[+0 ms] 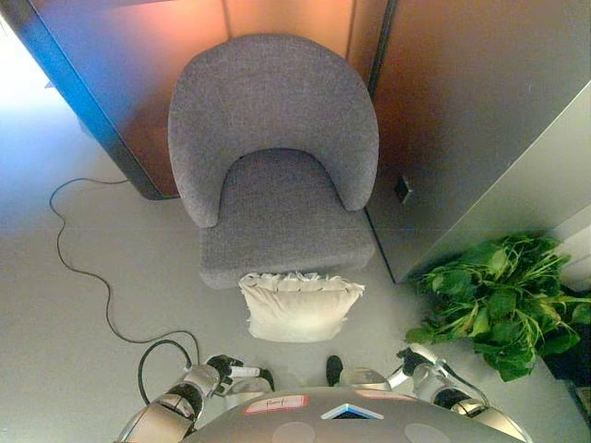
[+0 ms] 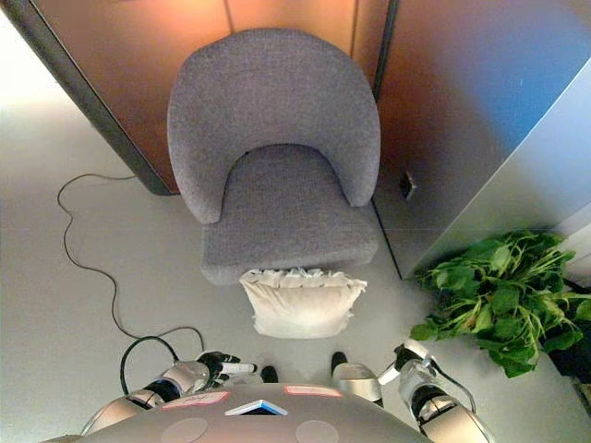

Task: Pick up the pillow and put it on the sofa.

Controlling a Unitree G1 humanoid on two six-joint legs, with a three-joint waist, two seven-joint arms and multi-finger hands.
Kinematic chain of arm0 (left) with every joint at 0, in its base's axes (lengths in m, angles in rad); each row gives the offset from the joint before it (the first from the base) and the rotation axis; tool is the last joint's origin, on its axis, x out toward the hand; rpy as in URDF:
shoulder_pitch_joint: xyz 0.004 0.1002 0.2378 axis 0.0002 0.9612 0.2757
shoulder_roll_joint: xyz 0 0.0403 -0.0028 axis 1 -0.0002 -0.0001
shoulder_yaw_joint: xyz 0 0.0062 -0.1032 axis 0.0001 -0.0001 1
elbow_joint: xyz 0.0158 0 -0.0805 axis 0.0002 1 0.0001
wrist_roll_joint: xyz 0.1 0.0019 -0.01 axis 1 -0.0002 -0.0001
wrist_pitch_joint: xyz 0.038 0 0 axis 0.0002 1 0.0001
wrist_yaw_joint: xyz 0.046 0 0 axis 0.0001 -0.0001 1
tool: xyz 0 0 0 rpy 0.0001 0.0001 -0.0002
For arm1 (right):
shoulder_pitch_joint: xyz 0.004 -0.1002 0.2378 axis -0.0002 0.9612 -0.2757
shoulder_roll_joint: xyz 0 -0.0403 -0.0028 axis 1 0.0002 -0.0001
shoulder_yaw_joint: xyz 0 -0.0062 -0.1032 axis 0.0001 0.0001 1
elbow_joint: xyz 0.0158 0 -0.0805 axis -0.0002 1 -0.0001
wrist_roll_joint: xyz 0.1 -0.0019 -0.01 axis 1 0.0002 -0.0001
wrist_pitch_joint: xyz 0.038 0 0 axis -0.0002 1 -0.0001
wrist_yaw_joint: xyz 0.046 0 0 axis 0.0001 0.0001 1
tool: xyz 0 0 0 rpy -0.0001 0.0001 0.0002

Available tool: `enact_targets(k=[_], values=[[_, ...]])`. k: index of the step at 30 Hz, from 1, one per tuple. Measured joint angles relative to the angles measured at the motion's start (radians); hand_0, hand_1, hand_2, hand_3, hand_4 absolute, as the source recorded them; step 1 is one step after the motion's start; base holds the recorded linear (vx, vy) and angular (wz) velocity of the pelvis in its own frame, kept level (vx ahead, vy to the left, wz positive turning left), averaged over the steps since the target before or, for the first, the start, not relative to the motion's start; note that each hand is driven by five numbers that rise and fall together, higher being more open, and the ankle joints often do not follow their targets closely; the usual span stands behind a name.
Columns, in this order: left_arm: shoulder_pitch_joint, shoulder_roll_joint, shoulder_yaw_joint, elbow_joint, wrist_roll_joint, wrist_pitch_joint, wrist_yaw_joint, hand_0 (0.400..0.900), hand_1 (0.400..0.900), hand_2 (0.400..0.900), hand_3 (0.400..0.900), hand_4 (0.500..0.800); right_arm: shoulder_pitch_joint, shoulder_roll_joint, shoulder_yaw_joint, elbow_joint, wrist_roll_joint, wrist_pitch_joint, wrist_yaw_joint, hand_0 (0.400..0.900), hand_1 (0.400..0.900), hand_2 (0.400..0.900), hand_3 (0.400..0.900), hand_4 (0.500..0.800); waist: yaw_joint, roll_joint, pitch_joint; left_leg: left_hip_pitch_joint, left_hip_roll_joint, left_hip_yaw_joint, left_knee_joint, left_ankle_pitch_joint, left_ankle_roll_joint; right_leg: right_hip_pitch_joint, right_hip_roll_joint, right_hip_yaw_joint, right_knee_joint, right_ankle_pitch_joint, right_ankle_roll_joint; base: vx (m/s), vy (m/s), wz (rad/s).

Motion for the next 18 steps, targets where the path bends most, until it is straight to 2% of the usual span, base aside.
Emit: enact_targets(k=[5, 8, 9, 14, 18], values=[[-0.005, 0.017, 0.009, 0.0, -0.099, -0.02, 0.049, 0.9, 0.9, 0.9, 0.9, 0.8, -0.05, -0.029, 0.019, -0.004, 0.006, -0.005, -0.041, 0.9, 0.9, 0.9, 0.9, 0.8, 0.028, 0.009, 0.033, -0.063, -0.002, -0.032, 0.001, 0.021, 0.005, -0.053, -0.002, -0.024, 0.005, 0.003, -0.003, -0.12, -0.092, 0.32], [-0.041, 0.029, 0.028, -0.003, -0.138, -0.021, 0.072, 0.9, 0.9, 0.9, 0.9, 0.8, -0.132, -0.077, 0.019, -0.005, 0.019, -0.019, -0.082, 0.9, 0.9, 0.9, 0.9, 0.8, 0.035, 0.026, 0.089, -0.13, -0.008, -0.067, 0.017, 0.051, 0.004, -0.105, -0.008, -0.053, 0.019, 0.016, -0.008, -0.17, -0.088, 0.34], [-0.06, 0.038, 0.032, 0.0, -0.152, -0.02, 0.074, 0.9, 0.9, 0.9, 0.9, 0.8, -0.183, -0.102, 0.02, -0.005, 0.027, -0.023, -0.099, 0.9, 0.9, 0.9, 0.9, 0.8, 0.053, 0.041, 0.125, -0.177, -0.011, -0.08, 0.04, 0.057, 0.004, -0.145, -0.01, -0.063, 0.038, 0.02, -0.01, -0.23, -0.08, 0.33], [-0.174, 0.079, 0.035, -0.001, -0.194, -0.038, 0.075, 0.9, 0.9, 0.9, 0.9, 0.8, -0.451, -0.215, 0.018, 0.001, 0.063, -0.03, -0.135, 0.9, 0.9, 0.9, 0.9, 0.8, 0.081, 0.1, 0.306, -0.331, -0.02, -0.133, 0.136, 0.066, 0.003, -0.282, -0.017, -0.103, 0.145, 0.006, -0.015, -0.14, -0.078, 0.22], [-0.181, 0.115, 0.039, -0.002, -0.233, -0.056, 0.072, 0.9, 0.9, 0.9, 0.9, 0.8, -0.598, -0.273, 0.025, 0.009, 0.09, -0.046, -0.143, 0.9, 0.9, 0.9, 0.9, 0.8, 0.132, 0.12, 0.378, -0.407, -0.026, -0.163, 0.165, 0.075, -0.005, -0.385, -0.031, -0.122, 0.255, -0.033, -0.027, -0.12, -0.057, 0.23]])
